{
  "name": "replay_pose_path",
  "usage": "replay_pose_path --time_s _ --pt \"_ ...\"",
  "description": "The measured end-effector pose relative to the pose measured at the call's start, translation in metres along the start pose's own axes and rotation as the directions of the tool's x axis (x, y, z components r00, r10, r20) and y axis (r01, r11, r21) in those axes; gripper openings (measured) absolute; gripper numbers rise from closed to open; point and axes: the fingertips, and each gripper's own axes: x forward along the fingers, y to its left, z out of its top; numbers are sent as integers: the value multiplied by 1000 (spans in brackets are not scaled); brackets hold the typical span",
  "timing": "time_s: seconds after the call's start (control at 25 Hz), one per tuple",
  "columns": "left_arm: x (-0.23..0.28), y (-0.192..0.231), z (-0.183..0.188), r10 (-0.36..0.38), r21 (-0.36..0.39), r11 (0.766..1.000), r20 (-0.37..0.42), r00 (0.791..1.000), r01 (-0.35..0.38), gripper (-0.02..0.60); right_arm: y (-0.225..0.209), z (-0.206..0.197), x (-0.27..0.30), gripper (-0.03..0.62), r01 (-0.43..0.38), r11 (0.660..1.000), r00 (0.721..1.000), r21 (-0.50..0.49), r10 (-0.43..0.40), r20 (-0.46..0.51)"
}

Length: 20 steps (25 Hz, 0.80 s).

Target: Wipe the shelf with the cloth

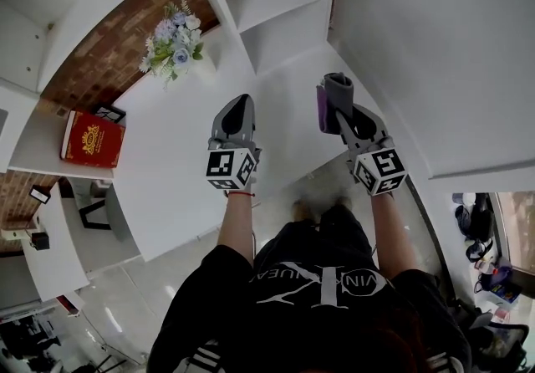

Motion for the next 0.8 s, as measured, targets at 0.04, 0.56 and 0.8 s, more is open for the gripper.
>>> replay_pose_path --time_s 0.04,0.56,0.8 --pt "2 2 -1 4 -3 1000 0 1000 -4 3 -1 0 7 84 -9 1000 1000 1 9 -7" --pt "41 32 -26 160 -26 987 -21 987 -161 3 -20 -21 110 84 -226 974 969 7 225 -103" --pt "54 44 -39 272 -15 962 -34 962 -272 3 -26 -31 154 84 -333 943 933 12 331 -140"
